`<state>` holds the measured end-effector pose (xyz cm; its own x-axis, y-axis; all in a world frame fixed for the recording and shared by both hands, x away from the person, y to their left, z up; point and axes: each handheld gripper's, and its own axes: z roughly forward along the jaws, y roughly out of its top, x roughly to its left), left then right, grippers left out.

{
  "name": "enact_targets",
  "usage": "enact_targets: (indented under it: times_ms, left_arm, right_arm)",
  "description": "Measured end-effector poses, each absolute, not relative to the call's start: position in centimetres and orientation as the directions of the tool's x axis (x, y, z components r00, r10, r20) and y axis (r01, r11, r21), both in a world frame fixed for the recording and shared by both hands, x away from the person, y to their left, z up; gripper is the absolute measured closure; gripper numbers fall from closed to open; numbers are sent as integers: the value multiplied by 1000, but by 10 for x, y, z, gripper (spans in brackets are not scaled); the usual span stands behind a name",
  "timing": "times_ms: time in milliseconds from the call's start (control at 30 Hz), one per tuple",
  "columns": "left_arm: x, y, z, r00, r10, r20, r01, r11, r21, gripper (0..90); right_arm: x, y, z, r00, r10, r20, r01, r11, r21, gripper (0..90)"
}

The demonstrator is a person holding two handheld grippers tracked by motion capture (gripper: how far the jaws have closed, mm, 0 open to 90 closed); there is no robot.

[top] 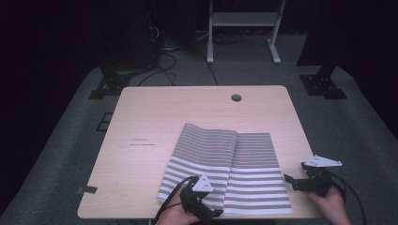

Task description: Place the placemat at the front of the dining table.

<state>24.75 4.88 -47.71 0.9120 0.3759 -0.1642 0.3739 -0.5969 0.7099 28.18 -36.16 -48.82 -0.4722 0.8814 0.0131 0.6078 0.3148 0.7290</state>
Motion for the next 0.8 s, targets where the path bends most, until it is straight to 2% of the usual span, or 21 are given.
enact_targets:
  times_ms: [300, 433, 667, 800]
  left_arm:
    - [243, 43, -482, 919, 373, -123, 341, -600, 724, 0]
    - [238, 41, -483, 927, 372, -45, 289, -634, 718, 19]
    - [241, 45, -481, 931, 362, -51, 285, -634, 719, 89]
    - [245, 48, -481, 935, 346, -75, 289, -626, 724, 93]
  right_arm:
    - [282, -362, -488, -472, 881, 13, 608, 315, 729, 93]
    - [282, -362, -488, -472, 881, 13, 608, 315, 729, 93]
    - [282, -362, -488, -472, 881, 13, 608, 315, 729, 93]
    - [282, -362, -488, -472, 881, 13, 607, 315, 729, 93]
